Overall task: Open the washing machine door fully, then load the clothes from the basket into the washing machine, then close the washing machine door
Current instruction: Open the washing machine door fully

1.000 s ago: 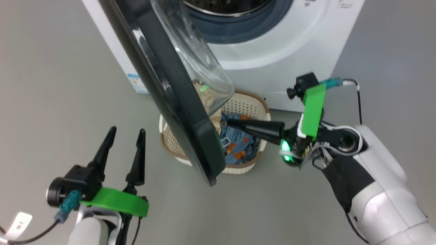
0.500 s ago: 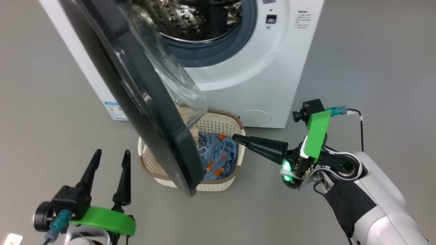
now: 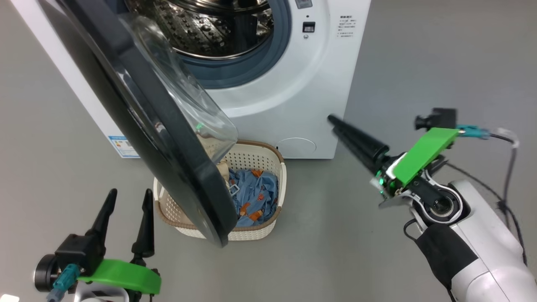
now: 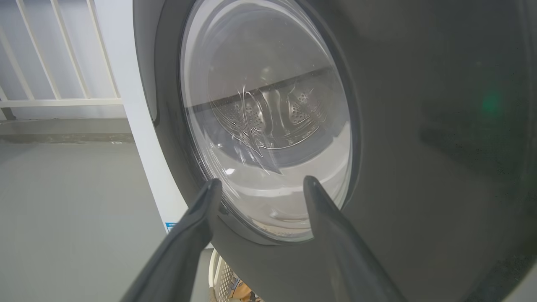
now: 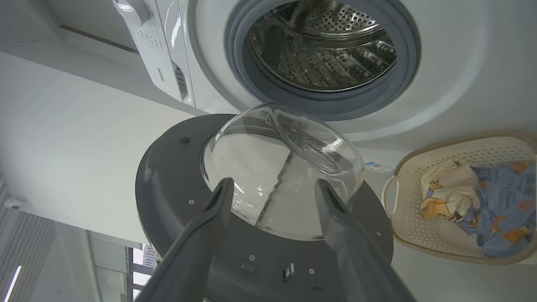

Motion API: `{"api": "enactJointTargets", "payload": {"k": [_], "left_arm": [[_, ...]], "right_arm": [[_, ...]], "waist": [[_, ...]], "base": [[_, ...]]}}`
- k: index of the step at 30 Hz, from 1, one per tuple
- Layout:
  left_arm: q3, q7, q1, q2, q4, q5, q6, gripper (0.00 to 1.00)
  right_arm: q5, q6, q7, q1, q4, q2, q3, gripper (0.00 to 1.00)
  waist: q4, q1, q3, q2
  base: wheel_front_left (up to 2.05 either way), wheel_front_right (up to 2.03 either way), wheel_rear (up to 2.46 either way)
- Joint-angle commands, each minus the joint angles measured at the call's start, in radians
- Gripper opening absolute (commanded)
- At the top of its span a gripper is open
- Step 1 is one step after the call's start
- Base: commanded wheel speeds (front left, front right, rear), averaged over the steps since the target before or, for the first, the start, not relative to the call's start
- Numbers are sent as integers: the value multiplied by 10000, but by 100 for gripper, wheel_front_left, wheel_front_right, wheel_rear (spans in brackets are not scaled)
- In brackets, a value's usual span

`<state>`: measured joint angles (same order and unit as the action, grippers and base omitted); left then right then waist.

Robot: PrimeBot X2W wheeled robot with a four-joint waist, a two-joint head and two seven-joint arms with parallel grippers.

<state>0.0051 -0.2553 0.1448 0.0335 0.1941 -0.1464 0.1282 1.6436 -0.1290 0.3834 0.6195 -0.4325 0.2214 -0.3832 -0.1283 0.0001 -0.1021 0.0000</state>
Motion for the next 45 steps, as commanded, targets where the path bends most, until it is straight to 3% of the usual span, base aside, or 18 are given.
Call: {"api": "enactJointTargets", "payload": {"k": [1,3,11,15,18,24,31,36,45], "left_arm": [[395,-65,136,184,-298,-11,21,100],[419,-65,141,183,-296,-13,21,100],[485,-65,161,176,-299,6,23,100],[530,-65,137,174,-278,-6,24,100],[593,-65,104,173,-288,-5,24,100],[642,-65,69,171,-333,30,24,100],[768,-65,-133,169,-365,-6,24,100],[938,-65,-336,169,-472,-52,24,100],[1012,-65,-697,168,-610,-78,-11,100]], "right_arm": [[-551,-17,-798,-45,399,-73,43,100],[-842,-17,-1166,-41,441,-55,56,100],[-3748,-17,-3935,129,593,415,-293,100],[-5525,-17,-5661,258,-80,552,-219,100],[-6647,-17,-6204,378,-467,494,-29,100],[-9162,-17,-6443,87,-90,388,1089,100],[-11730,-17,-6449,-1630,1130,44,2574,100],[-12992,-17,-6450,-2851,2192,-60,2845,100],[-14043,-17,-6451,-4486,2951,-288,3253,100]], "waist": [[32,0,1,0],[43,0,5,0],[104,0,32,0],[129,0,76,0],[151,0,93,0],[169,0,114,0],[320,0,277,0],[517,0,375,0],[670,0,462,0]], "base": [[0,0,0],[0,0,0],[0,0,0],[0,0,0],[0,0,0],[0,0,0],[0,0,0],[0,0,0],[0,0,0]]}}
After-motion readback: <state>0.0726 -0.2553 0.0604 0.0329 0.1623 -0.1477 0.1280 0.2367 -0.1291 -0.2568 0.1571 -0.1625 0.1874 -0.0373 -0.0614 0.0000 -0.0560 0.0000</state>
